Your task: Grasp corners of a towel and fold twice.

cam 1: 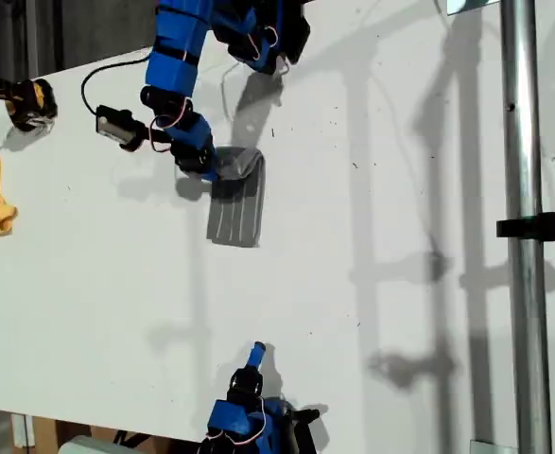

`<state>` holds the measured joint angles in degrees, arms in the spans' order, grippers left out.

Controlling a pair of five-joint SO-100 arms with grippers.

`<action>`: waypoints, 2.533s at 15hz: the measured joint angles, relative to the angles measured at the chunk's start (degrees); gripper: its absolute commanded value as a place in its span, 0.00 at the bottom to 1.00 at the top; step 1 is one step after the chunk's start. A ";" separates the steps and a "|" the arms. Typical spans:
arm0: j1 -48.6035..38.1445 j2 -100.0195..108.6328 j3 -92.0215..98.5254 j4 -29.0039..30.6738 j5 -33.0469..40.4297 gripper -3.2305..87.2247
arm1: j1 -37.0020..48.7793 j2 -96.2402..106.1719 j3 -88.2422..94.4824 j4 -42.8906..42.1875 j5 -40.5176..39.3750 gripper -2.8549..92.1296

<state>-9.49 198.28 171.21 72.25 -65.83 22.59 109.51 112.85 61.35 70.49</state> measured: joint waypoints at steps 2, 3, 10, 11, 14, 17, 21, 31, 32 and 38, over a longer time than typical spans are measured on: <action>0.18 0.18 0.00 0.00 -0.09 0.02 | -1.05 -7.12 -6.24 -1.32 -0.70 0.03; 0.18 0.18 0.00 0.00 -0.09 0.02 | -1.49 -9.58 -7.82 -2.20 -0.70 0.03; 0.18 0.18 0.00 0.00 -0.09 0.02 | -4.39 -31.82 -20.39 -11.07 -1.41 0.03; 0.18 0.18 0.00 0.00 -0.09 0.02 | -4.39 -35.77 -22.24 -12.48 -1.76 0.03; 0.18 0.18 0.00 0.00 -0.09 0.02 | -4.31 -42.80 -27.25 -14.41 -1.93 0.23; 0.18 0.18 0.00 0.00 -0.44 0.02 | -4.31 -44.30 -32.52 -12.83 -5.80 0.35; 0.18 0.18 0.00 -0.35 -0.44 0.02 | -4.31 -43.95 -42.45 -13.54 -13.97 0.43; 2.29 0.18 0.00 -3.43 0.97 0.02 | -3.34 -9.05 -25.40 5.54 -14.24 0.03; 2.29 0.18 0.26 -3.60 0.53 0.02 | -3.16 -2.64 -20.57 10.63 -11.60 0.03; 2.29 0.18 5.54 -6.42 -4.31 0.02 | -8.88 41.13 30.76 8.44 13.36 0.03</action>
<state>-7.21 198.46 176.75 65.83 -70.14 13.71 150.64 143.61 69.79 83.85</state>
